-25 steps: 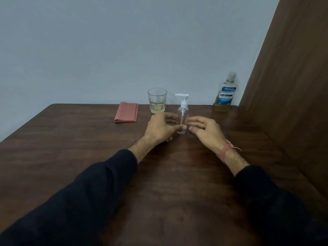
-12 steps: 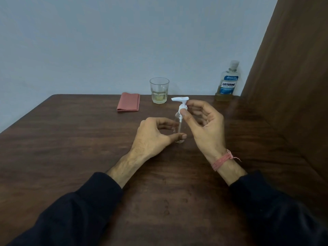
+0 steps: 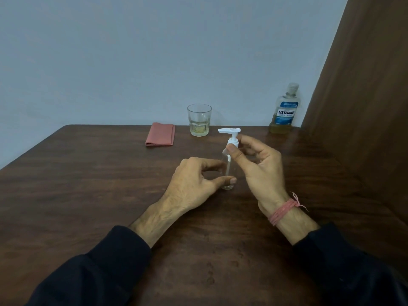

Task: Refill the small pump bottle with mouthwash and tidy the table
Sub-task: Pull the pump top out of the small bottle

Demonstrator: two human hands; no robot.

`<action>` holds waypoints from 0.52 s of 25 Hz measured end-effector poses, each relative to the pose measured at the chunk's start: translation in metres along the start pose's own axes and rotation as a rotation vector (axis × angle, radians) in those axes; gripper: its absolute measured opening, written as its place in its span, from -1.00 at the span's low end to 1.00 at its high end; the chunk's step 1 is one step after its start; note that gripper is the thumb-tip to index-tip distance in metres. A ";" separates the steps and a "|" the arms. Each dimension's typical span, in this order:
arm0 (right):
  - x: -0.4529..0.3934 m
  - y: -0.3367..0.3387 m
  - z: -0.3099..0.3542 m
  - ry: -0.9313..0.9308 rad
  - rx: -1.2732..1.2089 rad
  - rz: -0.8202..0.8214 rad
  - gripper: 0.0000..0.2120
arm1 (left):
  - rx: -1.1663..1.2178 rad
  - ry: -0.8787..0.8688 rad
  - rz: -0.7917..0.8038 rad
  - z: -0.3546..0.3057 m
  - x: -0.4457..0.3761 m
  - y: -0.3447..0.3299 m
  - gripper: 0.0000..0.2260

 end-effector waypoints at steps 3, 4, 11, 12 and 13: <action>0.000 -0.001 -0.003 -0.032 -0.040 0.020 -0.72 | -0.048 0.004 0.020 -0.004 0.002 -0.001 -0.47; 0.000 -0.002 -0.002 -0.033 -0.060 0.036 -0.73 | -0.053 0.007 0.024 -0.004 0.002 -0.001 -0.48; -0.001 -0.005 -0.002 -0.022 -0.132 0.157 -0.78 | -0.052 -0.019 0.038 -0.004 0.002 -0.003 -0.51; -0.001 -0.006 -0.002 -0.020 -0.136 0.153 -0.78 | -0.046 -0.023 0.035 -0.004 0.003 -0.003 -0.50; 0.000 -0.006 -0.002 -0.023 -0.147 0.145 -0.76 | -0.042 -0.025 0.036 -0.003 0.003 -0.003 -0.49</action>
Point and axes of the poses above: each hand's wrist, its own x-axis away from the middle knuckle, its own y-axis out of the back of the hand, z = x × y, the point moved 7 cm from there along -x, towards the middle knuckle, and after that the axes turned 6 degrees about x, right-handed, at the moved point
